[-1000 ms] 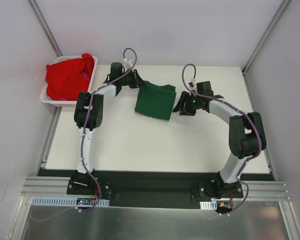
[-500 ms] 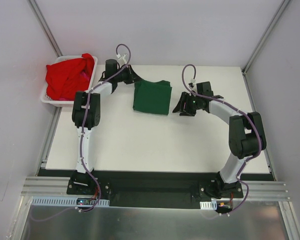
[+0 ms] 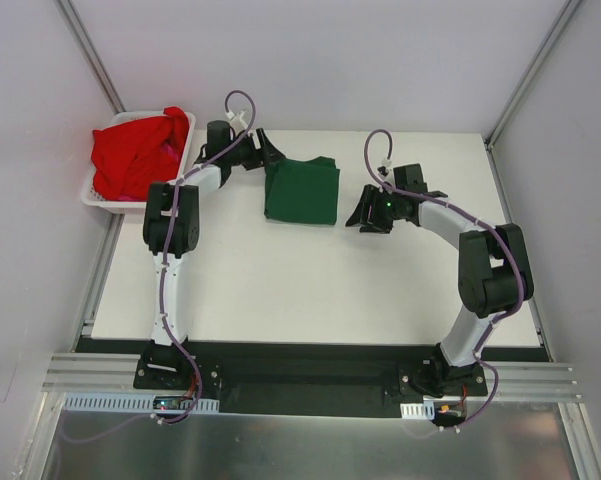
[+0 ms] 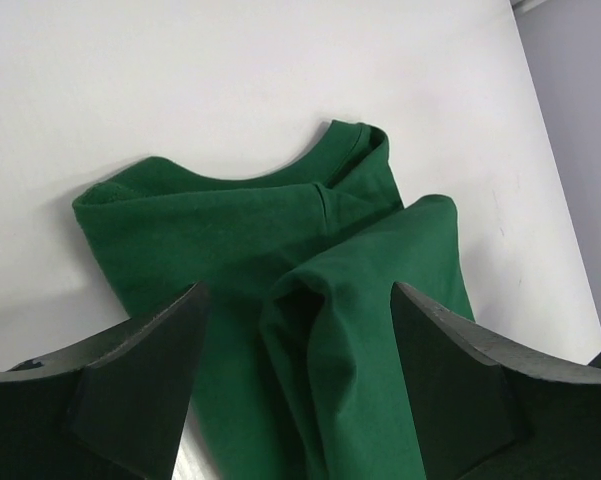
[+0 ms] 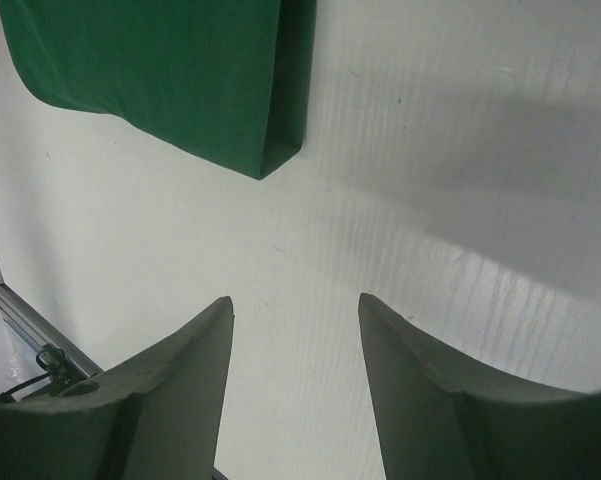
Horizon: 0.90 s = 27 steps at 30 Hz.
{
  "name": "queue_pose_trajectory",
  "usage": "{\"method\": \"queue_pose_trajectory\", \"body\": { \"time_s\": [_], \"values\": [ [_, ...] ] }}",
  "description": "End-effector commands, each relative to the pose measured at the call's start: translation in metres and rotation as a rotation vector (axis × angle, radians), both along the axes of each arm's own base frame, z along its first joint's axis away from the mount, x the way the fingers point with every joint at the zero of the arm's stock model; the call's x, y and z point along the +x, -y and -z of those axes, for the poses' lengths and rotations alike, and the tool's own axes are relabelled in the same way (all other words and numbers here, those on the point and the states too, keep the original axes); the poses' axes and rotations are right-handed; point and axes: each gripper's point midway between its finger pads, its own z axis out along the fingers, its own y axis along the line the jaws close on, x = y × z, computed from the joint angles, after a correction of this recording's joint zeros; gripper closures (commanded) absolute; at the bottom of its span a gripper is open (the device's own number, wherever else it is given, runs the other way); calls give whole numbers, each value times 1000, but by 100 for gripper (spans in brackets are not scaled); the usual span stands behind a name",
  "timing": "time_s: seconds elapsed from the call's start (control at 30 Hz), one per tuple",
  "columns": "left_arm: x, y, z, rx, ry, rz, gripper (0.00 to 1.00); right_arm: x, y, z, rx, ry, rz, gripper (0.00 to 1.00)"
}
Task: Fold and stack the t-shirts
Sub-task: Fold the tshirt
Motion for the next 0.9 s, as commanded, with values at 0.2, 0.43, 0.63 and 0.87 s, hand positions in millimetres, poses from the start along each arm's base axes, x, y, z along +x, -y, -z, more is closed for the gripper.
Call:
{"method": "queue_pose_trajectory", "body": {
  "time_s": [0.2, 0.43, 0.63, 0.87],
  "values": [
    [-16, -10, -87, 6, 172, -1, 27, -3, -1, -13, 28, 39, -25, 44],
    [-33, -12, -65, 30, 127, 15, 31, -7, 0, -18, 30, 50, -25, 44],
    [-35, -7, -63, -13, 116, 33, 90, -9, 0, -15, 29, 43, -27, 44],
    [-42, 13, -93, -185, 155, 147, 100, -9, 0, -13, 26, 41, -28, 44]
  ]
}}
